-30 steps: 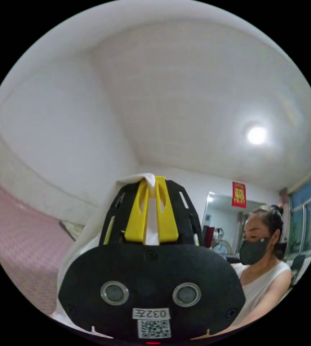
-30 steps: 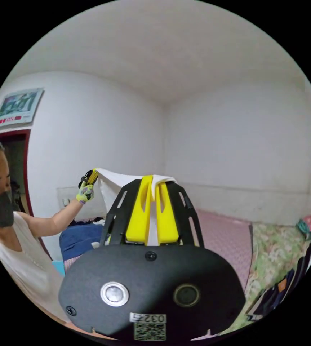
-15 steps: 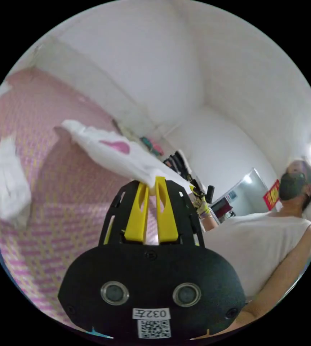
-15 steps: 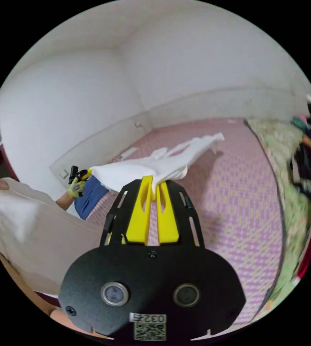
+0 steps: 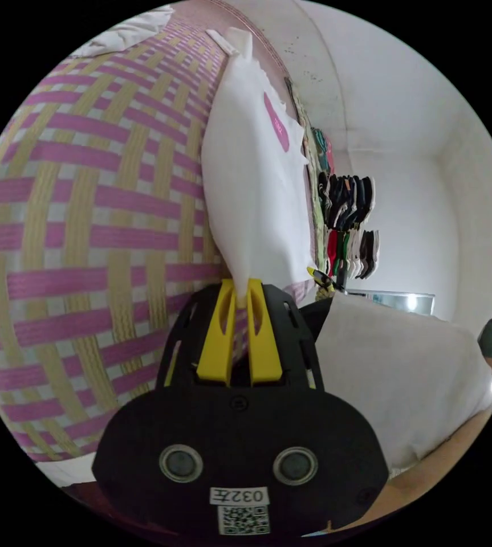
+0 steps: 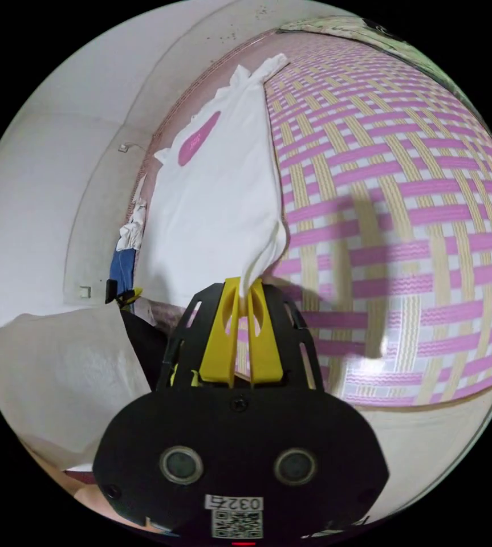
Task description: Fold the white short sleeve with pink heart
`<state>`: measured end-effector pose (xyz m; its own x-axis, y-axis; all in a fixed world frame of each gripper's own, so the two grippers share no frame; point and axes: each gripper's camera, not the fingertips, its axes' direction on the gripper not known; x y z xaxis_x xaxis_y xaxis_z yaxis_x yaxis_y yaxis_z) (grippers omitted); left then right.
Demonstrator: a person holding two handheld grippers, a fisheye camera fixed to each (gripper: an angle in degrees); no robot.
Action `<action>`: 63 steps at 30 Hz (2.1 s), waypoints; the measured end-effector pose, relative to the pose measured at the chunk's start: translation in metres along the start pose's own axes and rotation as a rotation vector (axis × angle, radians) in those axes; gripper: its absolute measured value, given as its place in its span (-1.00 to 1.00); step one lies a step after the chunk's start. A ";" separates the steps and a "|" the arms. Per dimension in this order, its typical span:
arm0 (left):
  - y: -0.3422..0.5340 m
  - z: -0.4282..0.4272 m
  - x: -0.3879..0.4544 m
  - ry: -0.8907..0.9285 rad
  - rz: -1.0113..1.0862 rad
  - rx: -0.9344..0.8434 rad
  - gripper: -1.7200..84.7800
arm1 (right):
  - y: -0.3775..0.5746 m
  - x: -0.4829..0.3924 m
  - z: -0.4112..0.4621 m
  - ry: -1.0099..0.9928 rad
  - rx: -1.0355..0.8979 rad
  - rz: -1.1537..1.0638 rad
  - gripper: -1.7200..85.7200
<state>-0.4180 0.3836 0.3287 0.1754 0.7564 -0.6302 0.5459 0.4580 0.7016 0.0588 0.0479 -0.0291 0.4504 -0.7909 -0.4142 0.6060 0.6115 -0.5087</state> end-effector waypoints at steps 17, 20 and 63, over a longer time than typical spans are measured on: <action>0.129 0.041 0.026 -0.130 0.041 -0.118 -0.93 | 0.110 0.020 0.020 -0.058 -0.021 0.077 -0.87; 0.150 0.013 0.026 -0.143 0.030 -0.059 -0.92 | 0.130 0.026 0.010 -0.057 0.028 0.097 -0.81; 0.116 0.227 0.089 -0.222 0.090 -0.109 -0.98 | 0.050 0.096 0.027 -0.226 0.371 0.116 -0.78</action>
<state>-0.1526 0.3983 0.2784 0.4013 0.6809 -0.6126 0.4303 0.4503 0.7823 0.1503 0.0027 -0.0738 0.6359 -0.7280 -0.2563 0.7189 0.6795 -0.1464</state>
